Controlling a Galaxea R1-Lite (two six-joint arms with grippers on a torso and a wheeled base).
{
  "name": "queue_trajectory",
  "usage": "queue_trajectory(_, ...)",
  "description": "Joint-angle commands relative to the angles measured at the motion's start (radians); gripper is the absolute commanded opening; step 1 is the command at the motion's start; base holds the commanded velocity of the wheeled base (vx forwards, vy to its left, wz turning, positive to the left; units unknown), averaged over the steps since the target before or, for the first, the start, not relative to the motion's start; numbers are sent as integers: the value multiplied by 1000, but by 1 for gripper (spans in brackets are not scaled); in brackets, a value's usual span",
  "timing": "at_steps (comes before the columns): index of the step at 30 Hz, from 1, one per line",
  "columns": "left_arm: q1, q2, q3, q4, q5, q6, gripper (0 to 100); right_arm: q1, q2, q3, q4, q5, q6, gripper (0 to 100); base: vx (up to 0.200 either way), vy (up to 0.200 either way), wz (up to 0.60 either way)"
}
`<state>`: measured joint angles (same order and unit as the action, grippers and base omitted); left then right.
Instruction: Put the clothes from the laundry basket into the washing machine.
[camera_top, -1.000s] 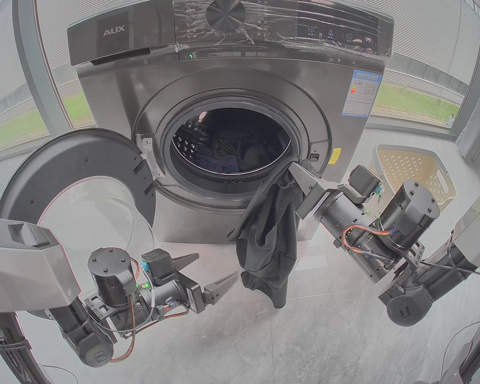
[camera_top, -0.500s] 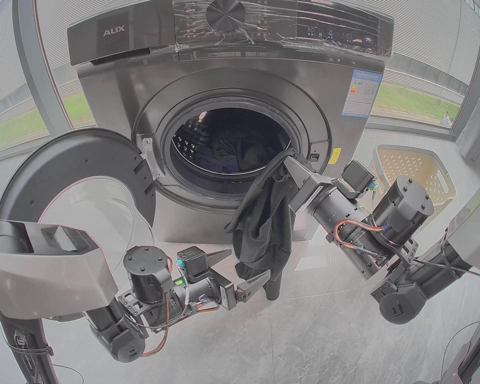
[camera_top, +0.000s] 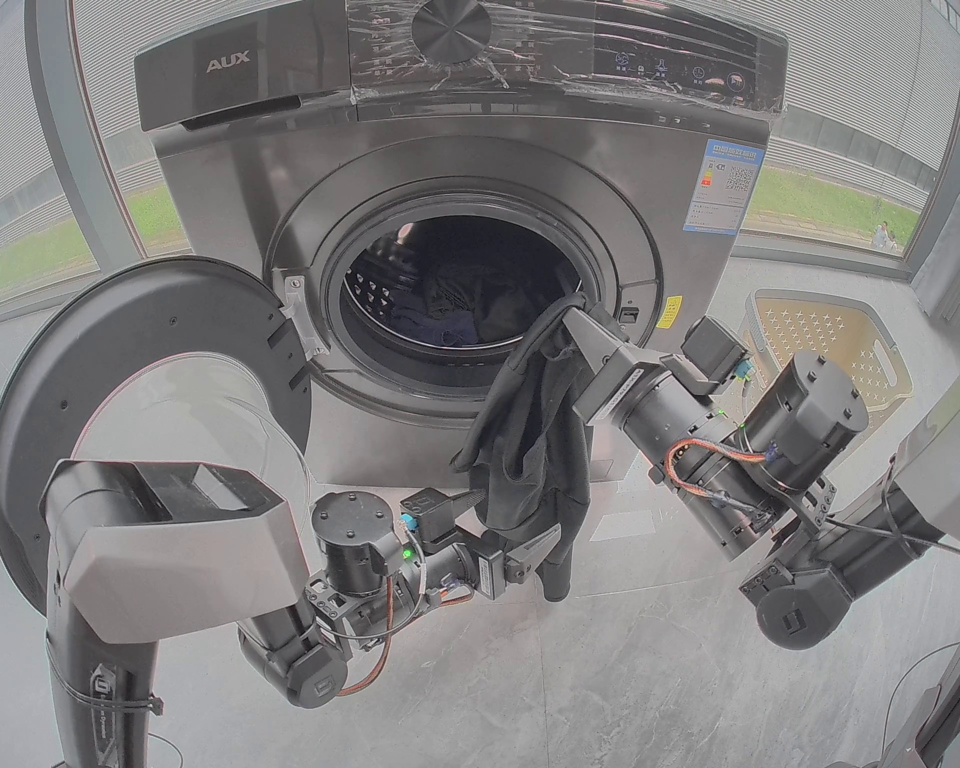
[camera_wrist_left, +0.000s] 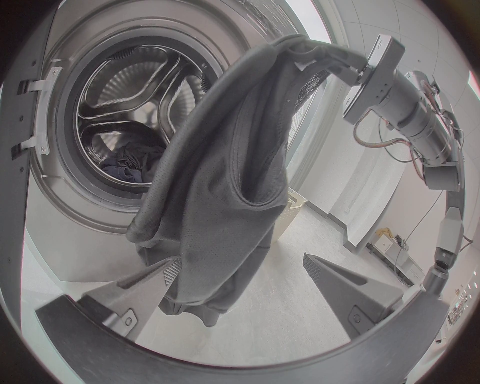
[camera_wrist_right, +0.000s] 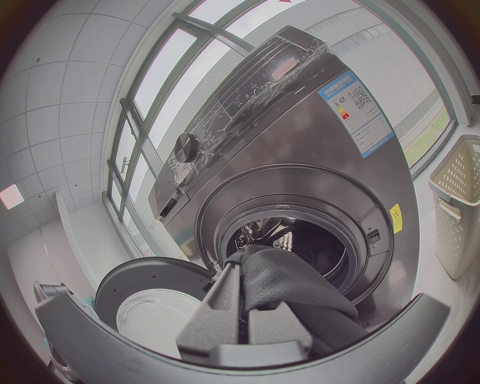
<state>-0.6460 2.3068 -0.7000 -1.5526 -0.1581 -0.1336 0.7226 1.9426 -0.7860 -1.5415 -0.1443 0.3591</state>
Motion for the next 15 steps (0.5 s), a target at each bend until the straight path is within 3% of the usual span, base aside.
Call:
queue_trajectory(1, -1, 62, -67, -6, 29, 0, 100, 1, 3, -1, 0, 0, 0, 0, 0, 0, 0)
queue_trajectory(9, 2, 100, -157, -6, 98, -4, 100, 9, 3, 1, 0, 0, 0, 0, 0, 0, 0)
queue_trajectory(10, -1, 98, -153, -6, 101, -3, 0, 9, 3, 1, 0, 0, 0, 0, 0, 0, 0)
queue_trajectory(15, -3, 100, -154, -6, 106, 0, 0, 9, 6, 2, 0, -1, 0, 0, 0, 0, 0)
